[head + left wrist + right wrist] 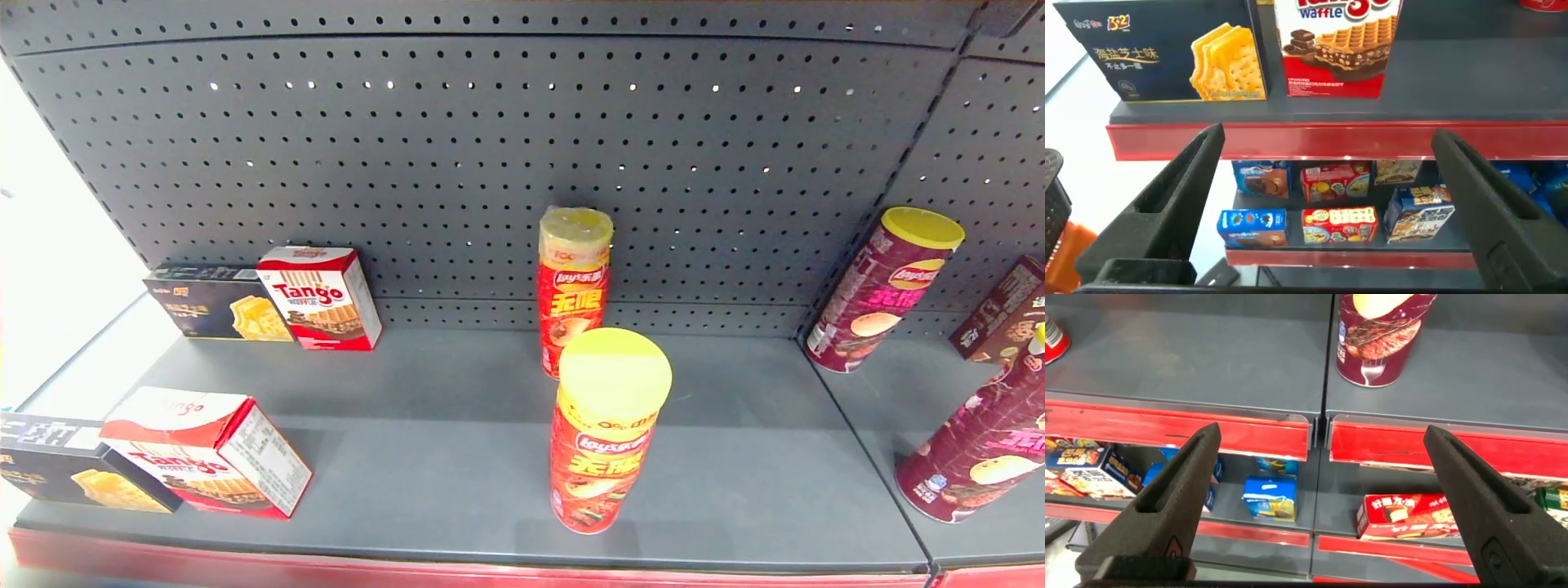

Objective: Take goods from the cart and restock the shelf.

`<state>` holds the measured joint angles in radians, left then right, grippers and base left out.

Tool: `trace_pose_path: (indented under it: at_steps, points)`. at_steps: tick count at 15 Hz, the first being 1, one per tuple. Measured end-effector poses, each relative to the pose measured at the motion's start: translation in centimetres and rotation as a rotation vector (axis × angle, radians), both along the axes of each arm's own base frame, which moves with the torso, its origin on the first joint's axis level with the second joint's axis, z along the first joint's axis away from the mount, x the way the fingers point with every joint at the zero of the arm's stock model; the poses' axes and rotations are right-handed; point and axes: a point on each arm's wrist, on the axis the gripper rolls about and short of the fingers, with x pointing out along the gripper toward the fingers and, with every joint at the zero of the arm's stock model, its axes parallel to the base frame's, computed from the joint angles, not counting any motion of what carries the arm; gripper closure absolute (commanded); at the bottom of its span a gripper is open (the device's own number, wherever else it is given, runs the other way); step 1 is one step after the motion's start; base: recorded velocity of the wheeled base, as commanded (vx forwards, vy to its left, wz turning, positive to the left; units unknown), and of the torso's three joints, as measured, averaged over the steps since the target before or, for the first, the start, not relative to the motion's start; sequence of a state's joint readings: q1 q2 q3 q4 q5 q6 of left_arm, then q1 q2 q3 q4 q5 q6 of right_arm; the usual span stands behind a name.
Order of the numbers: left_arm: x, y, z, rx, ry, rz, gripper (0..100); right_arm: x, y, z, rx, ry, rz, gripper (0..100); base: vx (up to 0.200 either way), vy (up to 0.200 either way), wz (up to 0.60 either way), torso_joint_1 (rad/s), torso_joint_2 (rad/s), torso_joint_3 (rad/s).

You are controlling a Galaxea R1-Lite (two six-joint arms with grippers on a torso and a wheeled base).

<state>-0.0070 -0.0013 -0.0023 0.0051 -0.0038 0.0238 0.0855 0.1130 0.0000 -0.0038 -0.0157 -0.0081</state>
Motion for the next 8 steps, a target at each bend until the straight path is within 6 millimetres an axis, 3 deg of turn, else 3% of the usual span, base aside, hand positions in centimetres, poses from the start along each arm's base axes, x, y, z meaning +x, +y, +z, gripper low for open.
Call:
trace_pose_path:
  at_steps: [2,5,8]
  points:
    - [0.0,0.0,0.0,0.0,0.004,-0.006,0,0.1,0.0,0.6,-0.005,-0.009,0.05,0,0.0,0.0,0.0,0.0,0.0,0.0]
    - [0.0,0.0,0.0,-0.001,0.002,-0.009,0,0.4,0.1,5.4,-0.015,-0.061,0.167,0,0.0,0.0,0.0,0.0,0.0,0.0]
    - [0.0,0.0,0.0,-0.002,0.002,-0.009,0,3.4,1.1,10.1,-0.057,-0.01,0.377,0,0.0,0.0,0.0,0.0,0.0,0.0]
